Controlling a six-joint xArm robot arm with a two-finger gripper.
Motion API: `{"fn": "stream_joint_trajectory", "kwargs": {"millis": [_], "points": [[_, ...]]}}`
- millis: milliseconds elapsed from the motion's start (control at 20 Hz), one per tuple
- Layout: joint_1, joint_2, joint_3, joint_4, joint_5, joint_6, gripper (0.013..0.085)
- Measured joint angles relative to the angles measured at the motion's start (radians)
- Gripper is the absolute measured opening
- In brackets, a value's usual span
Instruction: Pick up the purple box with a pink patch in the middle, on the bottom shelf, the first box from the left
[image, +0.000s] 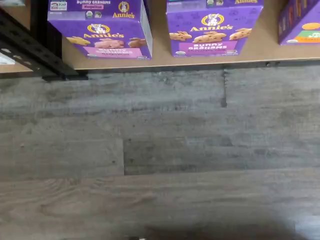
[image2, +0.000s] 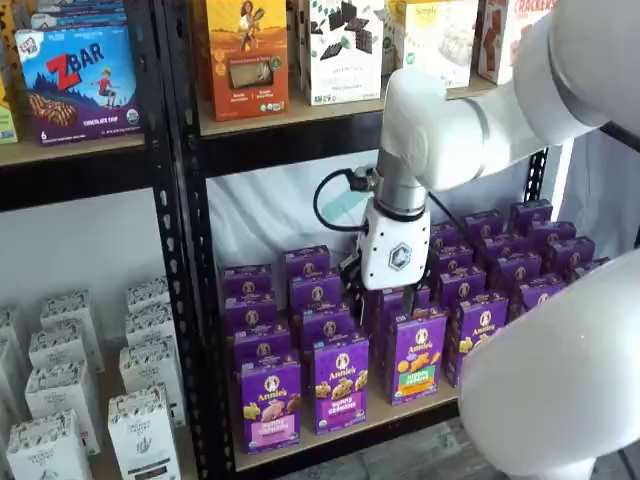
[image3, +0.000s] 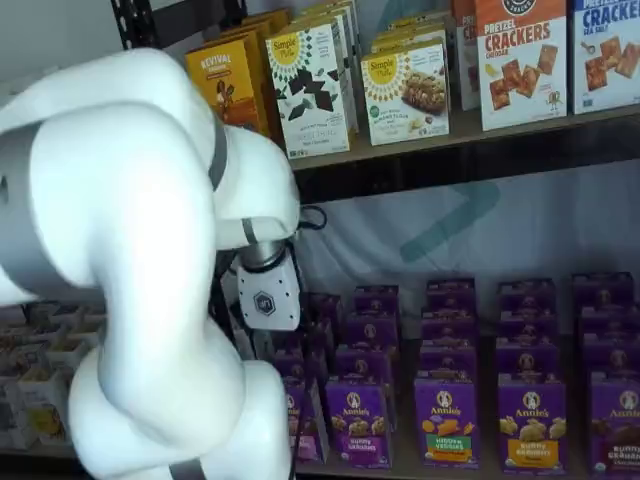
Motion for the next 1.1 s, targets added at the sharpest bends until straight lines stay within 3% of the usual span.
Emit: {"fn": "stream_joint_trajectory", "kwargs": {"millis": [200,600,900,1100], "points": [[0.011,0.075,0.003,0.020,-0.080,-0.007,0.0850],[0.028,0.285,-0.060,0.041,-0.137,-0.009,0.0850],[0.049,0.382,-0.081,-0.059,-0.215,0.089,0.0850],[0.074,0.526,-0.118,-0.112,-0.316,0.161,0.0850]]}}
